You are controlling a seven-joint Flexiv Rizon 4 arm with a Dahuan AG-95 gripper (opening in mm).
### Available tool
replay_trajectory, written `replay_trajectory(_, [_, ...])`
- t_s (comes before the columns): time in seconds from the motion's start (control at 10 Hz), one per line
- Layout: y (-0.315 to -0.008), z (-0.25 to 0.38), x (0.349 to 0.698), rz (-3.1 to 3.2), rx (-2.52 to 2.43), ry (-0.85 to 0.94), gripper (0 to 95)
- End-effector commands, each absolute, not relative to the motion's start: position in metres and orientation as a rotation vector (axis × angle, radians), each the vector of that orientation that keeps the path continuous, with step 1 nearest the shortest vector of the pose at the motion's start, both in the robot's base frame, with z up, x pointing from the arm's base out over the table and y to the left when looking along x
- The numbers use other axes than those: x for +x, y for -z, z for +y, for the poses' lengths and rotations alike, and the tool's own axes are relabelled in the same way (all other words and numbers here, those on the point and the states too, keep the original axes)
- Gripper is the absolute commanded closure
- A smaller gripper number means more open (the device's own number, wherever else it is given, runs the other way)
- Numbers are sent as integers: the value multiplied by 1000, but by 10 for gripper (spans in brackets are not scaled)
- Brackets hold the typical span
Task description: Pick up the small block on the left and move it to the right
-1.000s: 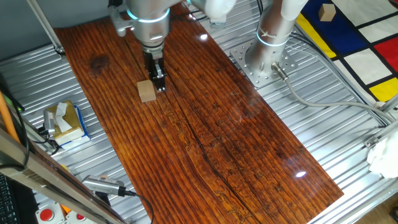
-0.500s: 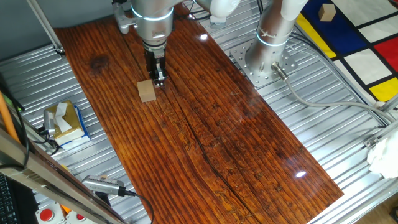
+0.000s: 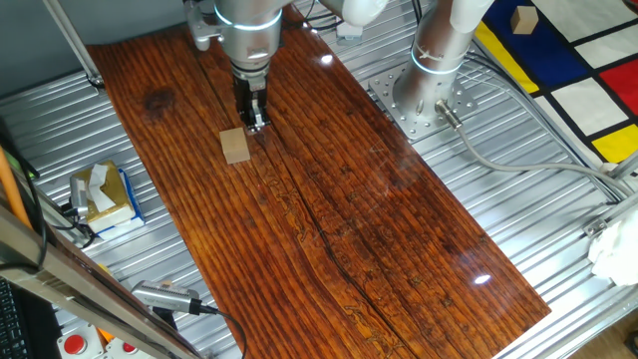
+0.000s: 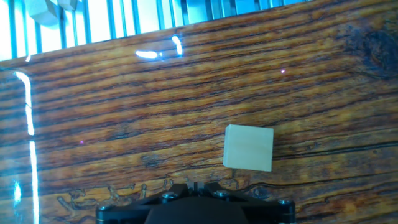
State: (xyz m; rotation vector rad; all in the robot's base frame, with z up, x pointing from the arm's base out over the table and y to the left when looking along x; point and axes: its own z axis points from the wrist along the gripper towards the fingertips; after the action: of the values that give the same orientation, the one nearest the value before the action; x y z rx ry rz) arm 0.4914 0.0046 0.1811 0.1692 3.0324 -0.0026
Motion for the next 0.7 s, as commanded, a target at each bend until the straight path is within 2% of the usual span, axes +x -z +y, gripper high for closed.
replay_trajectory(0.1, [-185,-7,492,3031,149,1,950])
replay_trajectory(0.7, [-192,-29,493,3024,130,-1,950])
